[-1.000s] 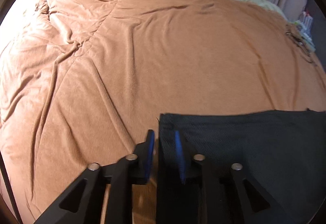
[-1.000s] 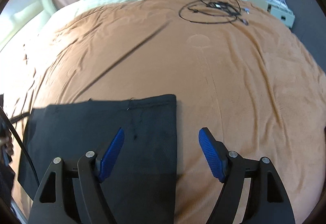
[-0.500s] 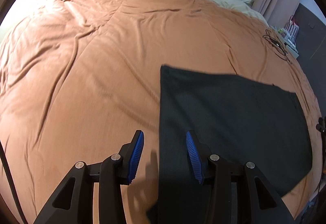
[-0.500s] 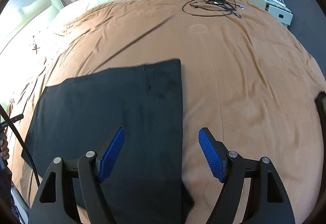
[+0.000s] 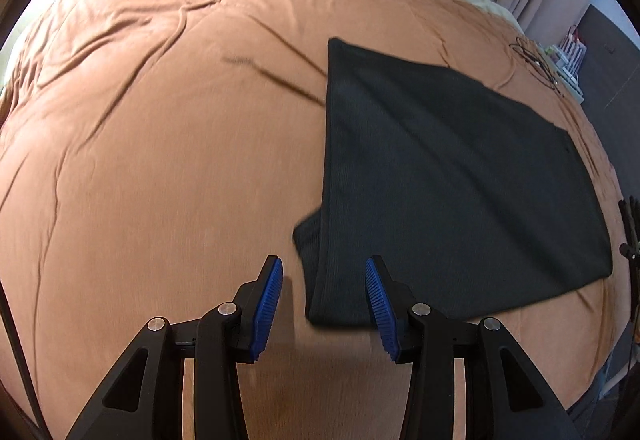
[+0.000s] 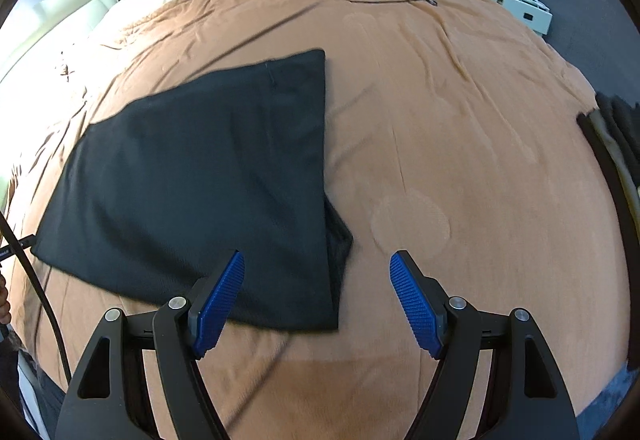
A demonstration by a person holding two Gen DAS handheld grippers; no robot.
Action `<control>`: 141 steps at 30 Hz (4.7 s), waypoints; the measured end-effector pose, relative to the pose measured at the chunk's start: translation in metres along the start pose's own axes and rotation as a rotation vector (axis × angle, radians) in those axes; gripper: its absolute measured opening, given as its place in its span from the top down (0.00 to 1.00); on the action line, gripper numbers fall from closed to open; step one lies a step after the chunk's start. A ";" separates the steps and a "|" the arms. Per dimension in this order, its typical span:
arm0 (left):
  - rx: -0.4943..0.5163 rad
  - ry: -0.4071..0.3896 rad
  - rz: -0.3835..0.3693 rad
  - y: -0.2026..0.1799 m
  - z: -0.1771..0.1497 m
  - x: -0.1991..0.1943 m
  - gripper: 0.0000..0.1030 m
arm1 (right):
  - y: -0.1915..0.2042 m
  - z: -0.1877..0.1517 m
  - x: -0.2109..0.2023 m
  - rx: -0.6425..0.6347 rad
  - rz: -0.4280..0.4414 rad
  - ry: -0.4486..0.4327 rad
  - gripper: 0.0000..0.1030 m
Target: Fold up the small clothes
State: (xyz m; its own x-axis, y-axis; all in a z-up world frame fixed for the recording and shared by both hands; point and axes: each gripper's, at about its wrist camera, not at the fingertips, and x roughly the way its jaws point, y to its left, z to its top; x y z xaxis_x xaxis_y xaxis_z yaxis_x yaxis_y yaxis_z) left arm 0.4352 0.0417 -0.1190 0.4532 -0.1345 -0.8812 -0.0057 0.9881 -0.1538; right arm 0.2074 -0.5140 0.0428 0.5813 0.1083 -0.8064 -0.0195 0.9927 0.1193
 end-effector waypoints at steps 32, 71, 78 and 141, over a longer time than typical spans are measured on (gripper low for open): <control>-0.181 -0.032 -0.110 0.046 -0.024 -0.024 0.56 | -0.024 -0.026 0.000 0.215 0.104 -0.005 0.40; -0.334 -0.025 -0.304 0.055 -0.012 -0.012 0.95 | -0.059 -0.055 0.022 0.555 0.451 -0.067 0.98; -0.311 -0.046 -0.283 0.063 -0.018 -0.042 0.95 | -0.045 -0.067 0.005 0.511 0.460 -0.047 0.98; -0.426 -0.083 -0.420 0.108 -0.131 -0.045 0.93 | 0.230 -0.078 0.012 -0.121 0.295 0.031 0.79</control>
State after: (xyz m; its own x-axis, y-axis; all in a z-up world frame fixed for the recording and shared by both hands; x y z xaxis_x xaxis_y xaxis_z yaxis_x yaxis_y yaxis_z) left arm 0.2974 0.1450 -0.1548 0.5619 -0.4835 -0.6712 -0.1598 0.7327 -0.6616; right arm 0.1458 -0.2800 0.0155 0.5113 0.3918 -0.7649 -0.2808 0.9173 0.2822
